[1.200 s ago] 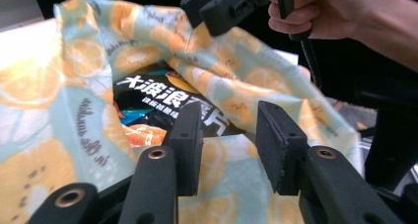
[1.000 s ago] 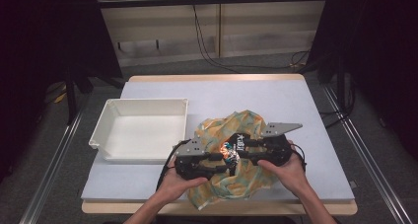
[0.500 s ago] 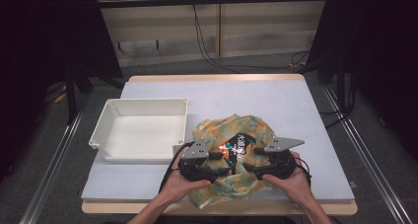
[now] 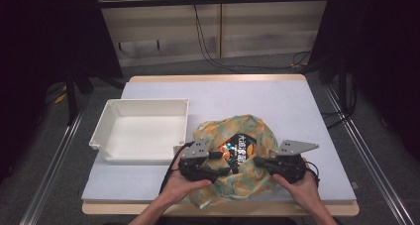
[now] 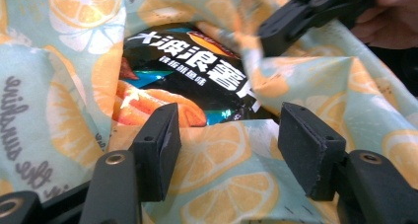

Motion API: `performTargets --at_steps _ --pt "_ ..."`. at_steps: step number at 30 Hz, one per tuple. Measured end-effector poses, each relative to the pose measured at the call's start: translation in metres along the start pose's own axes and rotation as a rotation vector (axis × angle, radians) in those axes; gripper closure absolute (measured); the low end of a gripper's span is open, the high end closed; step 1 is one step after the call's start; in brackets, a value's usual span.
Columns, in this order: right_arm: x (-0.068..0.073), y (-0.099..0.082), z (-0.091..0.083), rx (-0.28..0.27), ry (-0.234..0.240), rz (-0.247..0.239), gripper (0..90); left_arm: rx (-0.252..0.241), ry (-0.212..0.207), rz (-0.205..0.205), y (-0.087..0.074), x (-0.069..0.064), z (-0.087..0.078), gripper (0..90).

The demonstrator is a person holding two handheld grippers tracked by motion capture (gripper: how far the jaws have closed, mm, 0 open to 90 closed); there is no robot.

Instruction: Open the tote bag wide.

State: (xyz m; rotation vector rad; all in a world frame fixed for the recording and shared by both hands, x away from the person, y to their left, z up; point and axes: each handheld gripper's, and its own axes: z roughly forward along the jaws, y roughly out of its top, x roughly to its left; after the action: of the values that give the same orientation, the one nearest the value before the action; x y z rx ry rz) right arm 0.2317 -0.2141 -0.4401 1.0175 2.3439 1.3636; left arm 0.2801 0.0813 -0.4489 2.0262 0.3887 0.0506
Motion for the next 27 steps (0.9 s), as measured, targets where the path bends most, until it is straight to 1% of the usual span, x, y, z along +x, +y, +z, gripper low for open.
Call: performTargets --at_steps 1,2,5,7,9,11,12,13,16,18,20,21,22,23,24,27 --pt "0.000 -0.002 -0.004 -0.004 -0.001 0.005 90.0 -0.001 0.003 0.007 0.000 0.000 0.000 41.4" --pt "0.000 -0.004 -0.007 -0.004 -0.002 0.007 90.0 -0.008 0.001 -0.003 0.000 0.000 0.000 41.1" --pt "-0.002 -0.013 -0.019 0.004 -0.016 0.020 90.0 -0.011 0.003 -0.008 0.000 -0.001 -0.001 40.7" --pt "-0.003 -0.021 -0.024 0.014 -0.009 0.040 90.0 -0.003 -0.001 0.004 0.001 -0.003 -0.001 40.4" --pt "-0.005 -0.027 -0.031 0.022 -0.011 0.053 90.0 -0.018 -0.005 -0.002 0.002 -0.006 0.000 40.4" --pt "-0.006 -0.033 -0.036 0.030 -0.020 0.056 90.0 -0.004 -0.007 0.015 0.004 -0.007 0.001 40.4" --pt "-0.007 -0.036 -0.038 0.038 -0.021 0.057 90.0 0.005 -0.004 0.014 0.004 -0.007 0.001 40.4" --pt "-0.008 -0.040 -0.039 0.050 -0.026 0.057 90.0 -0.001 -0.010 0.012 0.004 -0.006 0.002 40.4" --pt "-0.014 -0.054 -0.039 0.091 -0.043 0.073 90.0 0.012 -0.004 0.009 0.001 -0.005 0.004 40.4" --pt "-0.017 -0.061 -0.039 0.123 -0.051 0.079 90.0 0.007 -0.002 0.002 0.000 -0.005 0.004 40.4" --pt "-0.020 -0.069 -0.039 0.152 -0.058 0.090 90.0 0.027 0.007 0.018 0.000 -0.004 0.003 40.5" --pt "-0.021 -0.074 -0.039 0.155 -0.063 0.095 90.0 0.025 0.006 0.014 0.000 -0.003 0.004 40.5" --pt "-0.022 -0.076 -0.041 0.143 -0.060 0.105 90.0 0.015 0.002 0.007 -0.001 -0.003 0.004 40.5" --pt "-0.021 -0.076 -0.041 0.146 -0.066 0.107 90.0 0.020 0.007 0.010 -0.002 -0.002 0.004 40.6" --pt "-0.022 -0.076 -0.042 0.146 -0.069 0.108 90.0 0.018 0.013 0.003 -0.002 -0.002 0.004 40.7" --pt "-0.020 -0.075 -0.041 0.132 -0.069 0.090 90.0 0.006 0.000 0.016 0.000 -0.005 0.001 45.4"
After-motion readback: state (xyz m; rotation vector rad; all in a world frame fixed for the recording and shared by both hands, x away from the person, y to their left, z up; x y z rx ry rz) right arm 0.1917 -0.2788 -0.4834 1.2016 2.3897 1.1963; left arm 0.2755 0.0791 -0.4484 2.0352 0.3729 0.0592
